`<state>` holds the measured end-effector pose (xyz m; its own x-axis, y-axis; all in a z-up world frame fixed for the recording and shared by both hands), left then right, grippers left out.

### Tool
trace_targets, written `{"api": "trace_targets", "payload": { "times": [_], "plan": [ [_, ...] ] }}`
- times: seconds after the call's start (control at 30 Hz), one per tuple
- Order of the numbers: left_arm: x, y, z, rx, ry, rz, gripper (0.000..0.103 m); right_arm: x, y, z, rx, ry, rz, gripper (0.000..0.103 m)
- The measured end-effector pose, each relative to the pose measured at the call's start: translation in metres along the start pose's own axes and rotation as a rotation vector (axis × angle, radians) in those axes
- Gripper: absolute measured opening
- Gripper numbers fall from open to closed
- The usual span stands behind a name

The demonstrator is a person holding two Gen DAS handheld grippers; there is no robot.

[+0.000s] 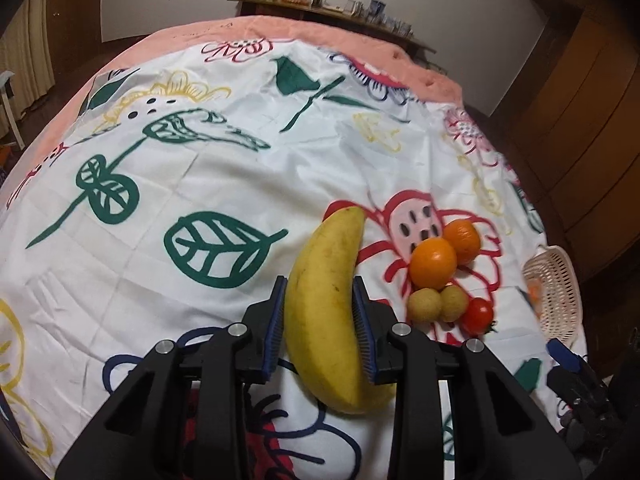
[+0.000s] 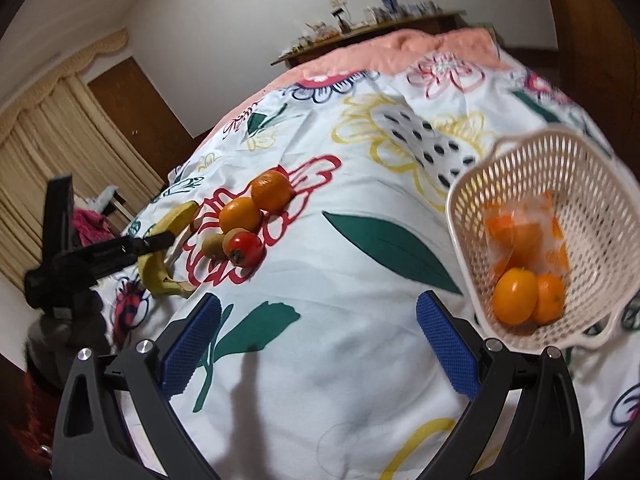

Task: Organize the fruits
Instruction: 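Hold the banana in the left tool while the right tool moves to a red cherry tomato, then close the right tool on the red cherry tomato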

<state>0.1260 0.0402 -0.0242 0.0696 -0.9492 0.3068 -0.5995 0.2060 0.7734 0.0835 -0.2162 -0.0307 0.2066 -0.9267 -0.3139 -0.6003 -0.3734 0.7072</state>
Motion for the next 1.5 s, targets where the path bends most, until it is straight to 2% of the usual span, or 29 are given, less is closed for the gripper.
{"api": "trace_targets", "payload": {
  "times": [0.17, 0.33, 0.4, 0.43, 0.5, 0.57, 0.8, 1.07, 1.27, 1.5],
  "plan": [
    [0.002, 0.013, -0.002, 0.026, 0.002, 0.030, 0.031, -0.019, 0.002, -0.010, 0.029, 0.111, 0.070, 0.098],
    [-0.002, 0.007, 0.000, 0.009, 0.016, 0.036, 0.031, -0.046, -0.003, -0.021, 0.017, 0.195, 0.049, 0.098],
    [-0.002, 0.005, 0.000, 0.002, 0.023, 0.045, 0.031, -0.057, -0.013, -0.021, -0.038, 0.243, 0.042, 0.097],
    [-0.002, 0.005, 0.000, 0.000, 0.024, 0.047, 0.031, -0.062, -0.021, -0.020, -0.075, 0.270, 0.041, 0.094],
    [0.000, 0.004, -0.001, -0.001, 0.021, 0.053, 0.031, -0.070, -0.034, -0.018, -0.130, 0.298, 0.027, 0.075],
    [0.002, 0.003, 0.000, -0.001, 0.018, 0.059, 0.031, -0.076, -0.041, -0.020, -0.152, 0.306, 0.018, 0.068],
    [-0.002, -0.003, 0.000, -0.010, 0.031, 0.066, 0.032, -0.090, -0.059, -0.026, -0.195, 0.348, 0.005, 0.057],
    [-0.002, -0.006, 0.001, -0.014, 0.033, 0.062, 0.031, -0.093, -0.078, -0.027, -0.241, 0.354, 0.030, 0.056],
    [-0.002, -0.005, 0.000, -0.004, 0.036, 0.065, 0.031, -0.091, -0.084, -0.025, -0.260, 0.357, 0.049, 0.048],
    [-0.001, 0.008, -0.008, 0.047, 0.038, 0.065, 0.031, -0.091, -0.084, -0.024, -0.248, 0.381, 0.084, 0.034]
  ]
}}
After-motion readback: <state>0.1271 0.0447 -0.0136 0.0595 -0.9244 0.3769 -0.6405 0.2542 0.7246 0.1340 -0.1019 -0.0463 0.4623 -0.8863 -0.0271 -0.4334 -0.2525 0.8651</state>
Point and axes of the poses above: each gripper's, at about its wrist camera, not at the fingertips, and y roughly against the way its jaws point, x to its right, z to its underside, the point moved 8 cm from there along -y, roughly the way its jaws point, and after that the axes turned 4 degrees about z, right-handed, at the moved point
